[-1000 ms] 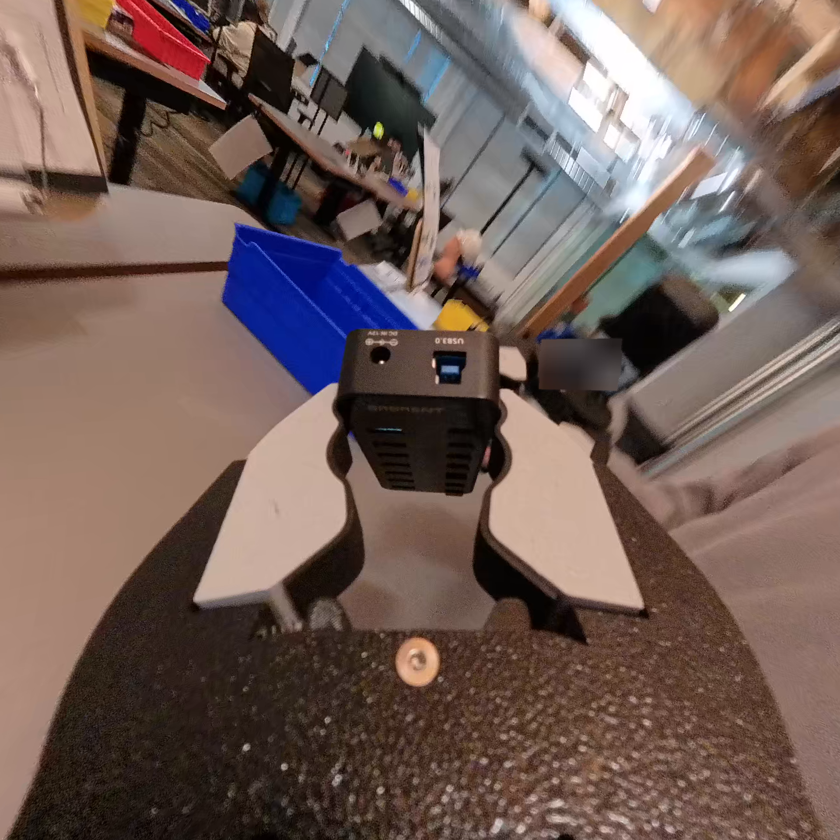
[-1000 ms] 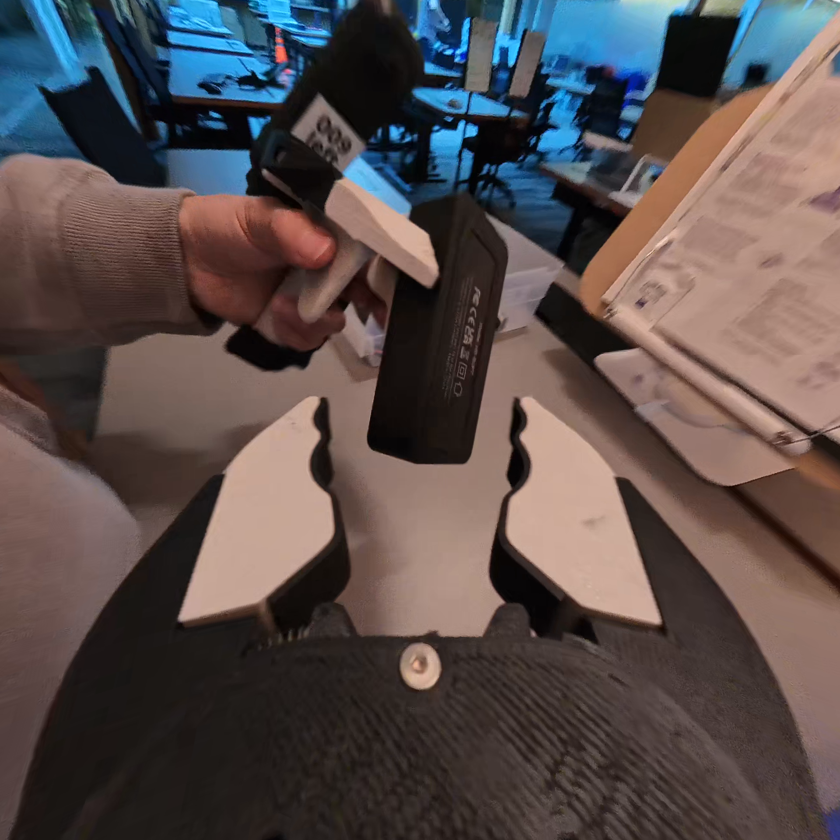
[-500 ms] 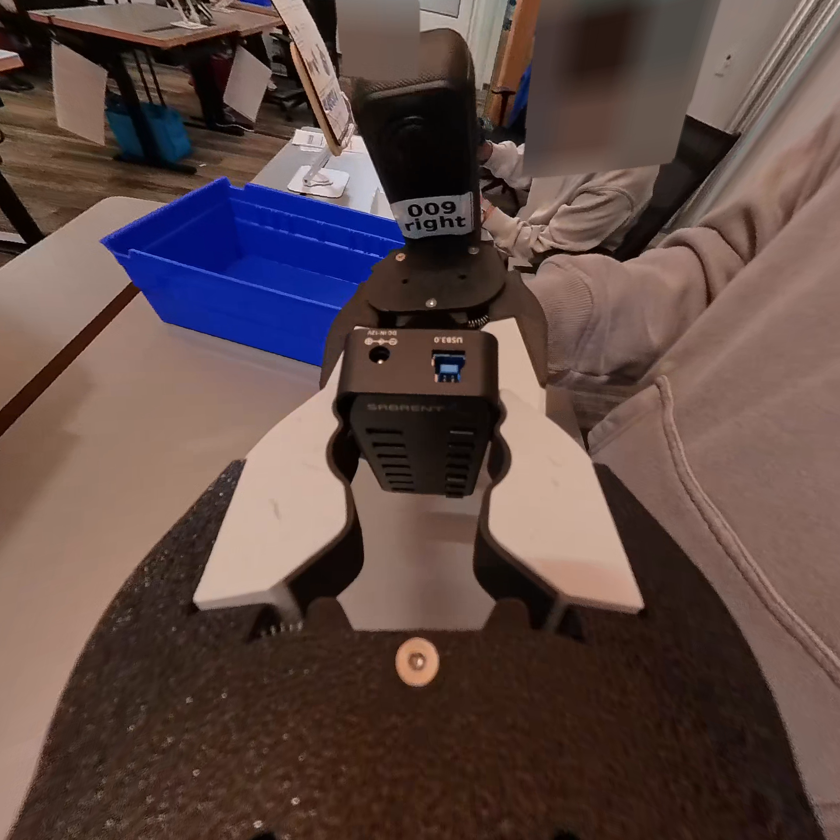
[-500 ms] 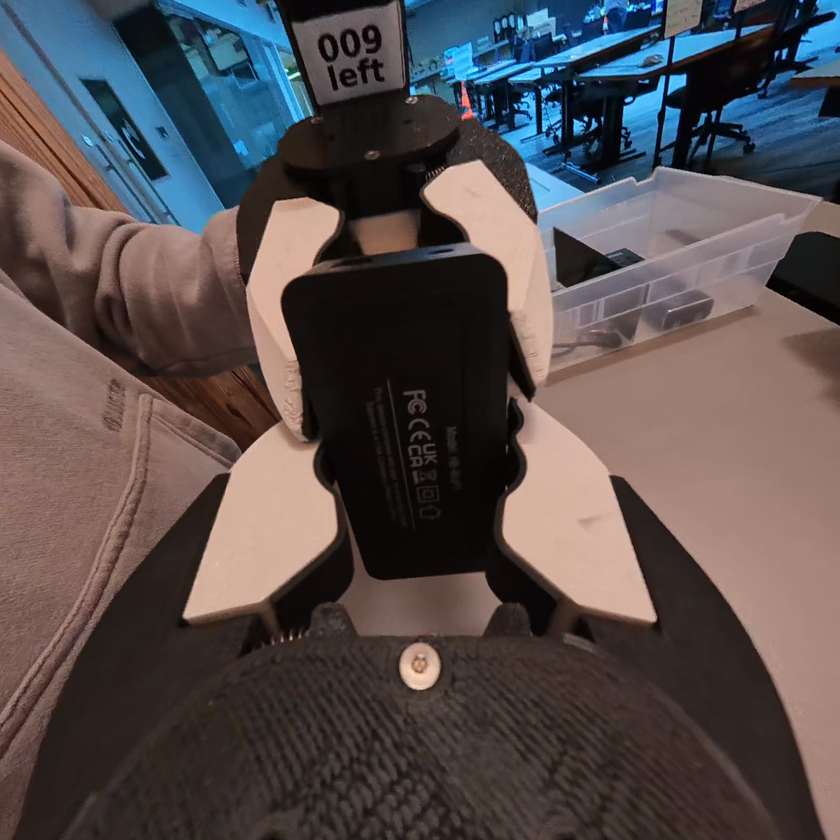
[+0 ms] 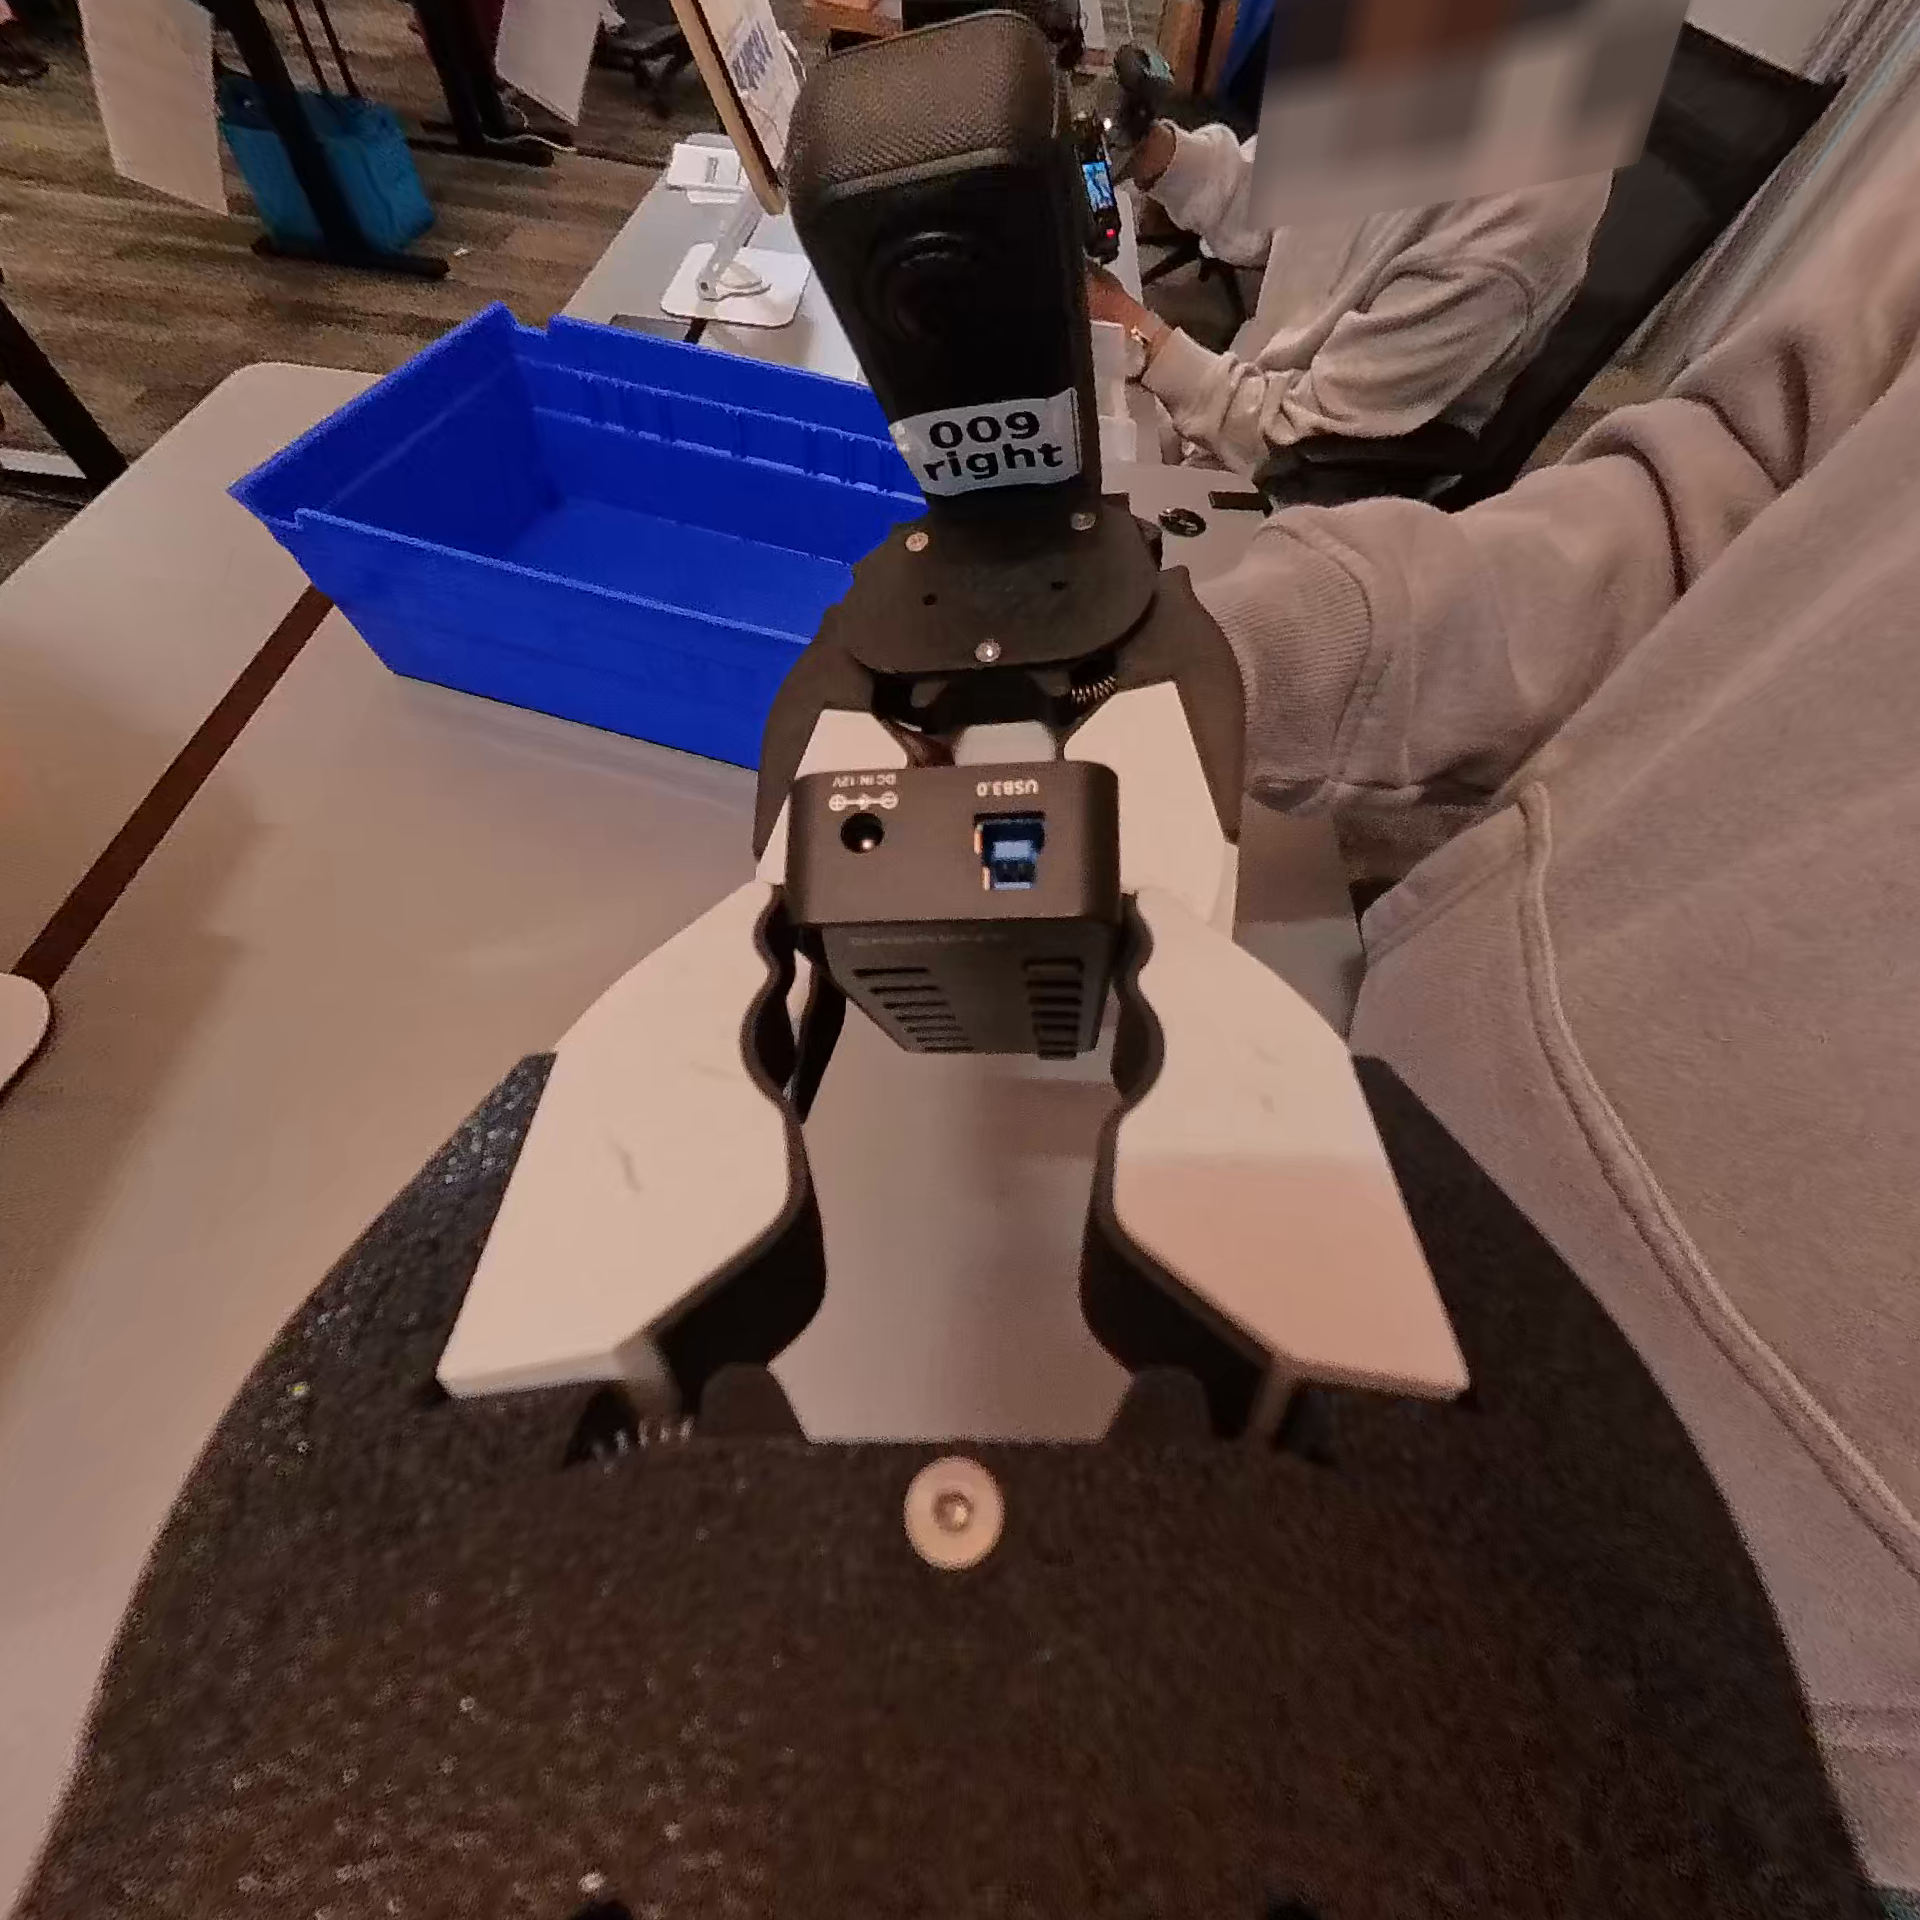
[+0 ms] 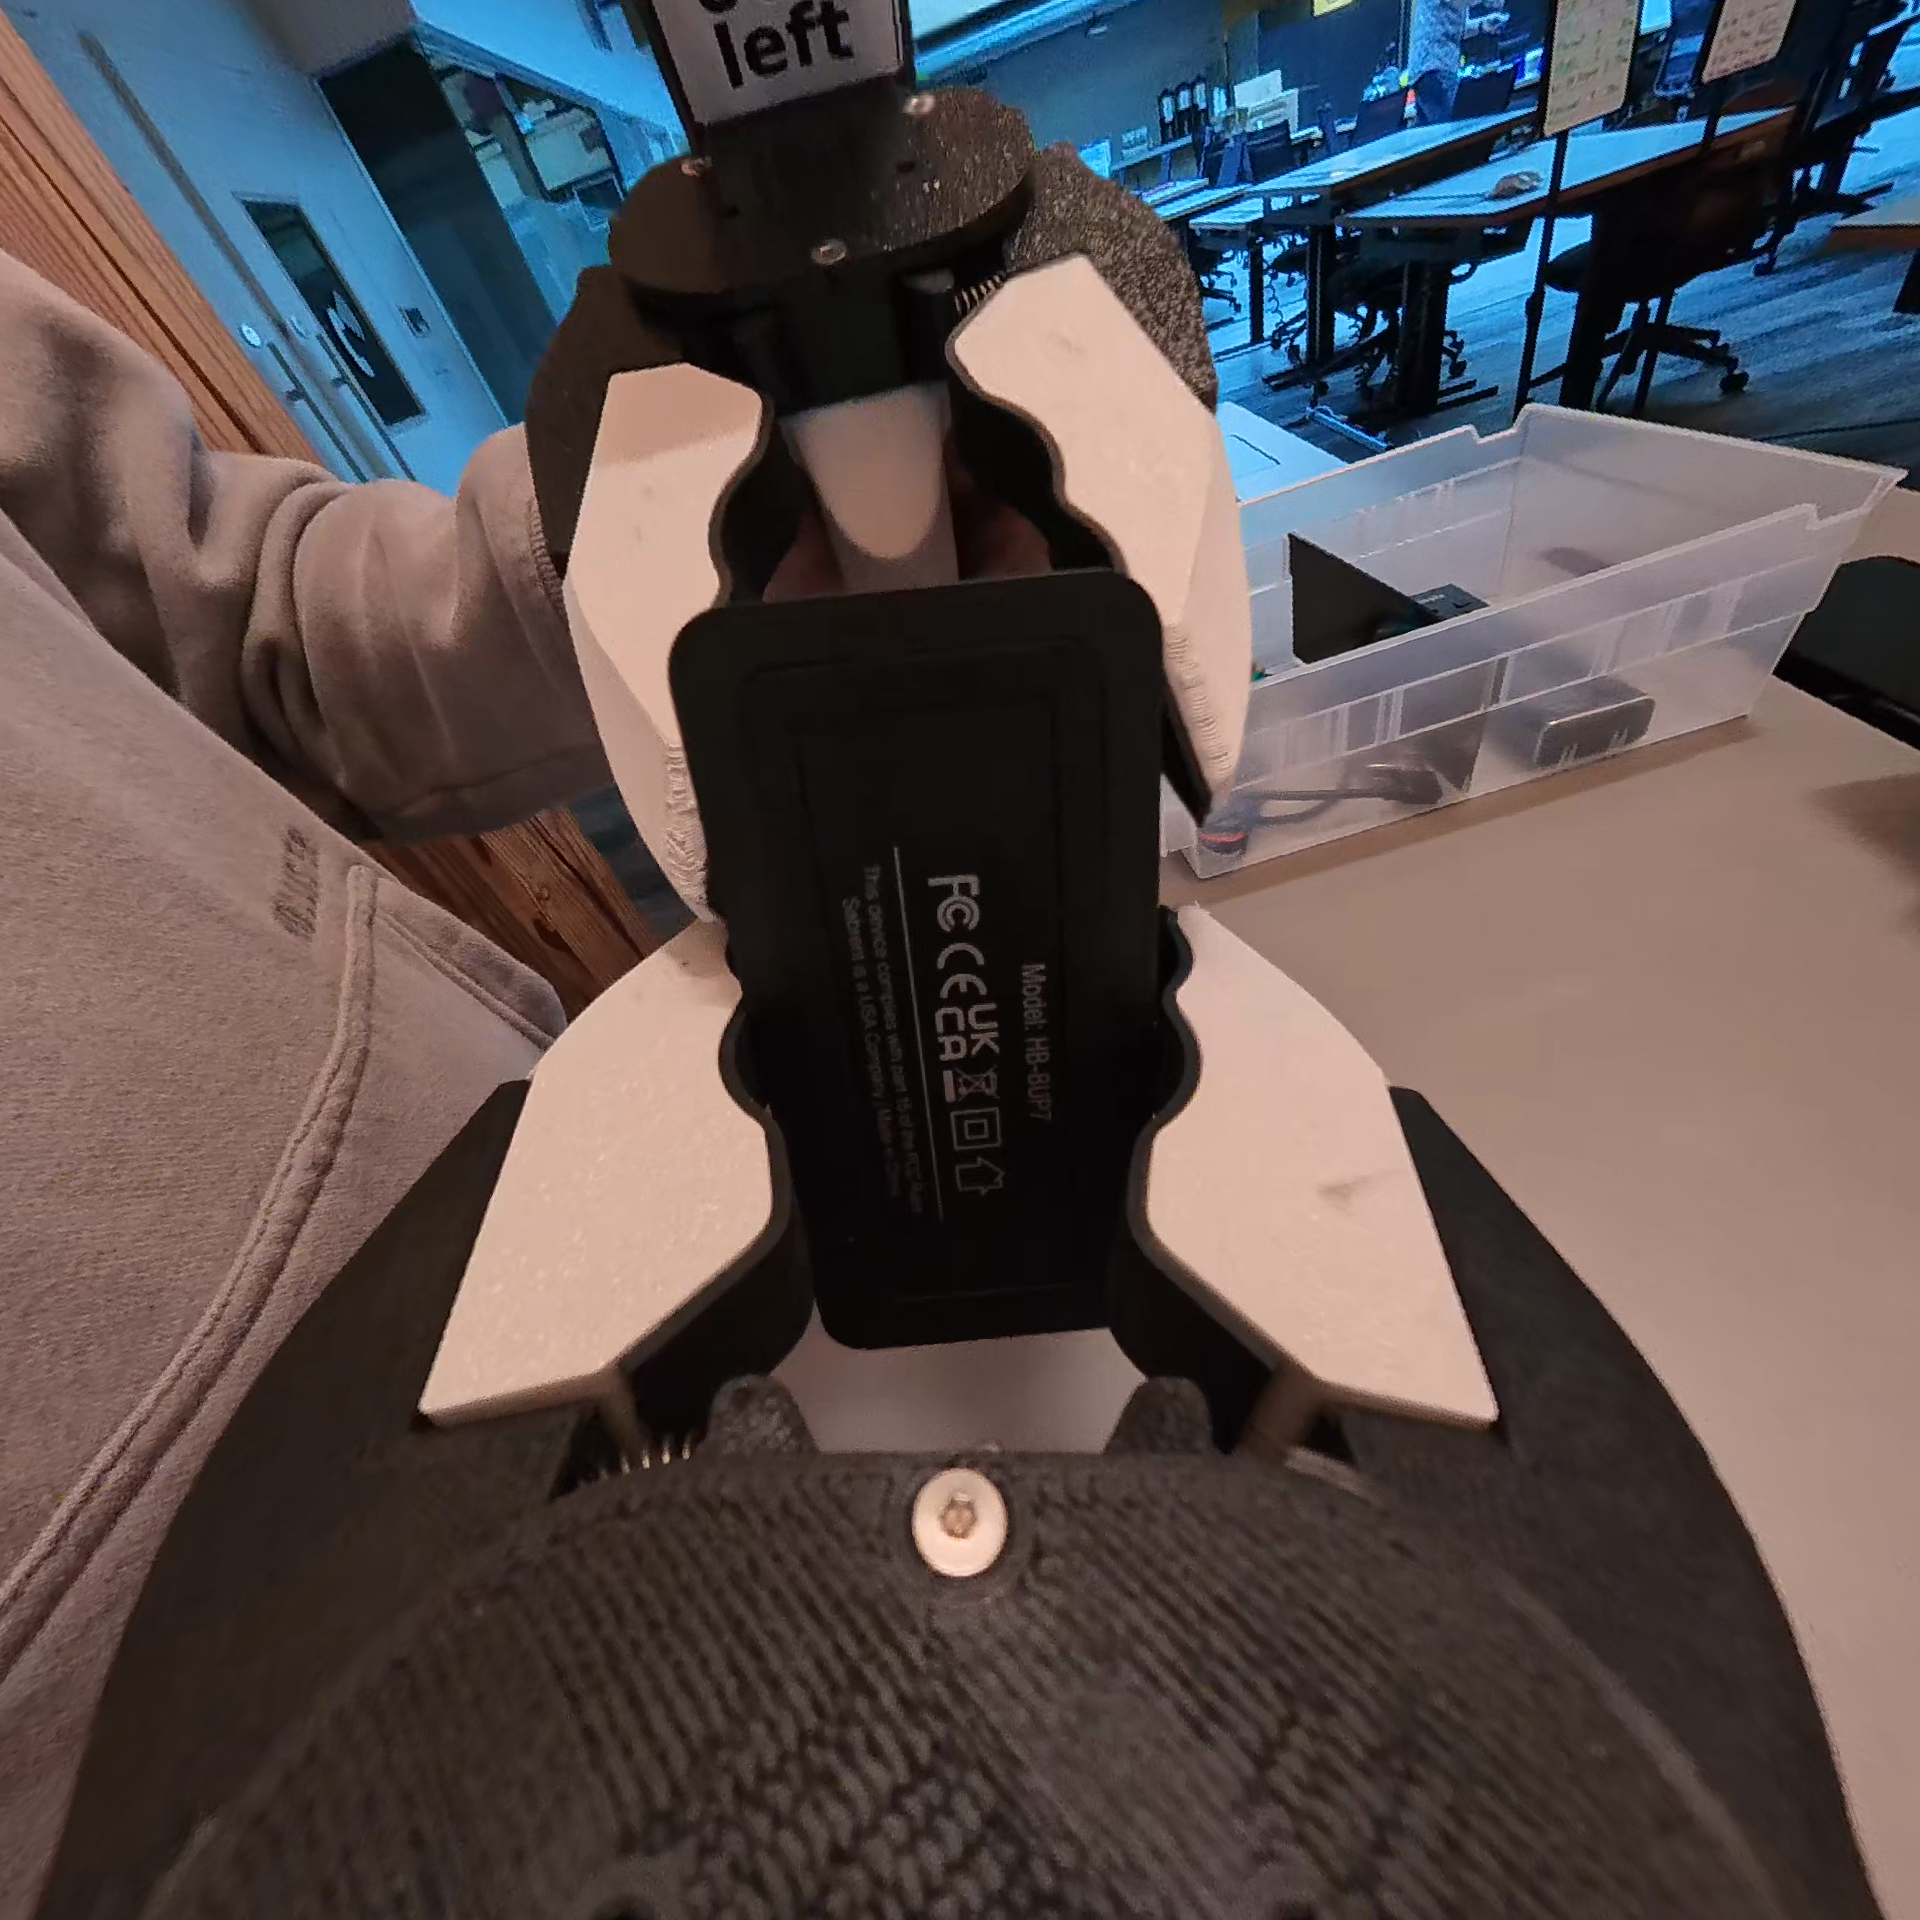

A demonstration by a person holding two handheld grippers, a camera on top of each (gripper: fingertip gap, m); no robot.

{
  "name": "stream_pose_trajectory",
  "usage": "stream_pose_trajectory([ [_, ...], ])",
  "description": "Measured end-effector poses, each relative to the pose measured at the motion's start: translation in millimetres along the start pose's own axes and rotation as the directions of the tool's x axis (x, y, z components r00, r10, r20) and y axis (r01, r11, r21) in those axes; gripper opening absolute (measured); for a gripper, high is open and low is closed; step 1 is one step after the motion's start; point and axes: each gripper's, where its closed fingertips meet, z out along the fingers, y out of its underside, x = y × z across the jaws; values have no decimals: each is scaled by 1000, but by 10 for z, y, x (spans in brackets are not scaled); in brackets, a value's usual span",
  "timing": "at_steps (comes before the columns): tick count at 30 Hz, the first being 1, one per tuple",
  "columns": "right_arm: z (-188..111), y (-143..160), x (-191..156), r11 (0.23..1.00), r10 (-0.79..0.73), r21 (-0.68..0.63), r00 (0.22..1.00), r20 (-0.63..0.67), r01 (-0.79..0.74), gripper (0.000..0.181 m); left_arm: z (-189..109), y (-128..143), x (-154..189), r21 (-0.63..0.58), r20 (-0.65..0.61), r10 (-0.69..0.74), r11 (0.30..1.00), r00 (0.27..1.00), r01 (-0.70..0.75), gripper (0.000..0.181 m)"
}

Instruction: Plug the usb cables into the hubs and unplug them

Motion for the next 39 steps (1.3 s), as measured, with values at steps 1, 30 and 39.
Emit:
stream_pose_trajectory([
  [1, 3, 6, -8, 1000, -9, -4, 1000, 1, 9, 71, 4, 14, 4, -22, 3, 16, 1000, 1000, -16, 58],
  [30, -41, 65, -11, 992, -112, -66, 993, -46, 109, 62, 7, 57, 52, -118, 7, 92, 989, 996, -90, 58],
  [39, -263, -3, 157, 999, -13, 40, 994, -113, 18, 62, -275, -134, -151, 69, 174, -65, 996, 983, 54, 63],
])
